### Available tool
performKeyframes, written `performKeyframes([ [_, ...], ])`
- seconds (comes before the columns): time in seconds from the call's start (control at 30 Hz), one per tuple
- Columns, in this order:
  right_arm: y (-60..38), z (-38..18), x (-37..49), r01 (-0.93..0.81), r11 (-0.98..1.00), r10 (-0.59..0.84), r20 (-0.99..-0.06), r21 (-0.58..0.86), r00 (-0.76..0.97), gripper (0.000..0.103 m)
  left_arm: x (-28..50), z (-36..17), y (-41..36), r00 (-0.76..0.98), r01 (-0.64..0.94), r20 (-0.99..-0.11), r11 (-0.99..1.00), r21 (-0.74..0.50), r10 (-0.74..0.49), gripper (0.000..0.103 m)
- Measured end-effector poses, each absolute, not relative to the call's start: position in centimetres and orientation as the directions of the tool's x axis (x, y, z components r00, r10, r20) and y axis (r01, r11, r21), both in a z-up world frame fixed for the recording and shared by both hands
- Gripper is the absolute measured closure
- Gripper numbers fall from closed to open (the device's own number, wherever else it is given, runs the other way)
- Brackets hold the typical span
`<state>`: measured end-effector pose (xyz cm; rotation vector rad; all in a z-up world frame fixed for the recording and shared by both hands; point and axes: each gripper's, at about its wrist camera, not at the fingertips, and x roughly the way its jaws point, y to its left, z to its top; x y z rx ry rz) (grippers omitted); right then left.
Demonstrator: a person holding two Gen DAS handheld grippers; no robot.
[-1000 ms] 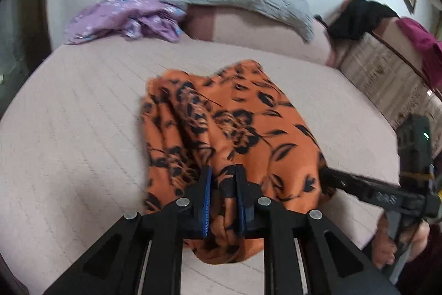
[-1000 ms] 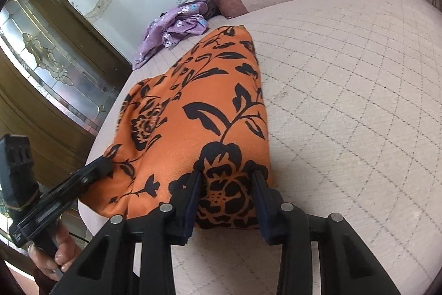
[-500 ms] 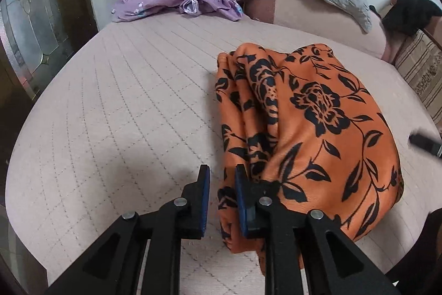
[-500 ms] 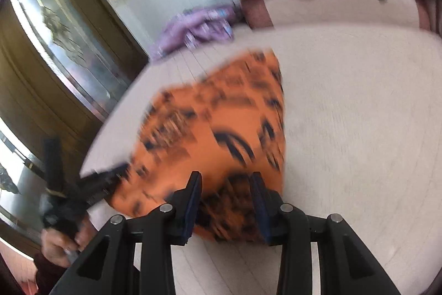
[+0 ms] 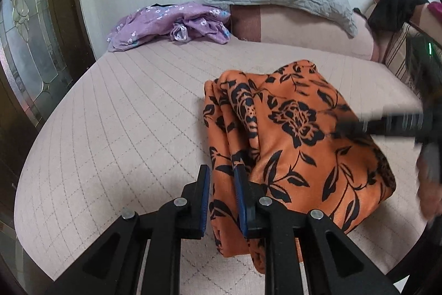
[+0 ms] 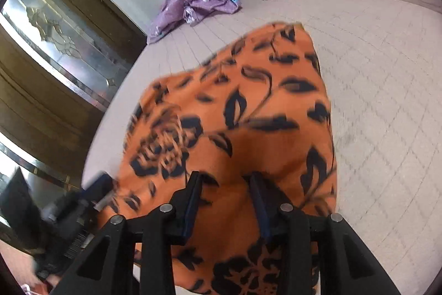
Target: Fold small clothes
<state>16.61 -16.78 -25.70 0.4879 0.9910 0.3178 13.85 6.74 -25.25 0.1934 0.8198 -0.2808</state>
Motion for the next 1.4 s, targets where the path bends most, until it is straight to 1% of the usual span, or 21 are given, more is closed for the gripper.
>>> performKeyframes([
  [0.07, -17.6, -24.5, 18.1, -0.02, 0.844, 0.456, -0.698, 0.536, 0.552, 0.063, 13.8, -25.3, 6.5, 0.651, 0.321, -0.741, 0.944, 0.075, -0.162, 0.085],
  [0.17, -18.2, -24.3, 21.2, 0.037, 0.861, 0.396, -0.713, 0.507, 0.578, 0.063, 13.9, -25.6, 6.4, 0.649, 0.317, -0.746, 0.944, 0.088, -0.148, 0.085],
  [0.23, -18.2, -25.6, 22.9, 0.084, 0.86, 0.374, -0.734, 0.503, 0.567, 0.063, 14.1, -26.0, 6.3, 0.644, 0.312, -0.754, 0.944, 0.104, -0.13, 0.084],
  [0.3, -17.8, -28.2, 24.6, 0.13, 0.866, 0.357, -0.779, 0.483, 0.516, 0.063, 14.2, -26.2, 6.2, 0.643, 0.314, -0.756, 0.943, 0.114, -0.123, 0.084],
  [0.37, -17.9, -29.9, 25.2, 0.151, 0.865, 0.354, -0.795, 0.479, 0.493, 0.063, 14.4, -26.6, 6.1, 0.639, 0.312, -0.761, 0.942, 0.125, -0.111, 0.081],
  [0.4, -18.0, -29.8, 25.1, 0.147, 0.866, 0.347, -0.785, 0.479, 0.513, 0.063, 14.4, -26.7, 6.0, 0.639, 0.309, -0.763, 0.942, 0.134, -0.101, 0.08],
  [0.53, -17.6, -28.3, 24.5, 0.131, 0.885, 0.325, -0.794, 0.446, 0.513, 0.063, 14.5, -27.0, 6.1, 0.631, 0.305, -0.771, 0.942, 0.141, -0.089, 0.08],
  [0.6, -17.1, -26.8, 23.6, 0.102, 0.867, 0.367, -0.764, 0.487, 0.531, 0.062, 14.4, -27.0, 6.1, 0.633, 0.304, -0.769, 0.941, 0.147, -0.085, 0.08],
  [0.67, -16.6, -25.8, 23.0, 0.056, 0.831, 0.441, -0.717, 0.554, 0.54, 0.062, 14.3, -27.0, 6.0, 0.635, 0.302, -0.769, 0.941, 0.155, -0.077, 0.078],
  [0.73, -15.3, -25.3, 23.3, 0.015, 0.812, 0.488, -0.693, 0.583, 0.53, 0.062, 14.2, -27.0, 6.0, 0.637, 0.298, -0.768, 0.94, 0.164, -0.068, 0.077],
  [0.87, -12.0, -26.8, 25.0, -0.009, 0.818, 0.512, -0.72, 0.576, 0.467, 0.062, 14.4, -27.1, 6.1, 0.632, 0.293, -0.772, 0.942, 0.162, -0.064, 0.074],
  [0.9, -11.5, -27.9, 25.6, 0.015, 0.821, 0.505, -0.739, 0.57, 0.447, 0.06, 14.5, -27.1, 6.1, 0.633, 0.291, -0.772, 0.943, 0.164, -0.061, 0.073],
  [0.97, -10.6, -29.0, 26.2, 0.029, 0.84, 0.473, -0.757, 0.542, 0.452, 0.059, 14.6, -27.3, 6.1, 0.632, 0.287, -0.773, 0.943, 0.168, -0.055, 0.071],
  [1.0, -10.4, -29.0, 26.2, 0.018, 0.85, 0.457, -0.753, 0.527, 0.474, 0.059, 14.7, -27.4, 6.1, 0.63, 0.286, -0.774, 0.943, 0.168, -0.053, 0.07],
  [1.1, -10.0, -28.4, 26.1, 0.018, 0.86, 0.442, -0.763, 0.51, 0.472, 0.059, 14.9, -27.6, 6.3, 0.623, 0.287, -0.78, 0.944, 0.164, -0.054, 0.067],
  [1.2, -10.6, -27.7, 25.5, 0.011, 0.842, 0.472, -0.747, 0.539, 0.469, 0.059, 15.0, -27.4, 6.6, 0.625, 0.281, -0.779, 0.945, 0.165, -0.05, 0.059],
  [1.27, -12.3, -26.9, 23.9, 0.024, 0.806, 0.506, -0.709, 0.592, 0.491, 0.059, 15.1, -27.0, 7.3, 0.621, 0.267, -0.78, 0.955, 0.128, -0.069, 0.054],
  [1.33, -14.1, -26.1, 22.3, 0.024, 0.775, 0.528, -0.668, 0.632, 0.524, 0.049, 15.2, -26.2, 8.4, 0.62, 0.245, -0.777, 0.968, 0.055, -0.112, 0.051],
  [1.4, -15.8, -25.2, 19.5, 0.008, 0.772, 0.523, -0.642, 0.636, 0.56, 0.046, 15.2, -25.5, 9.1, 0.622, 0.235, -0.766, 0.972, -0.016, -0.163, 0.047],
])
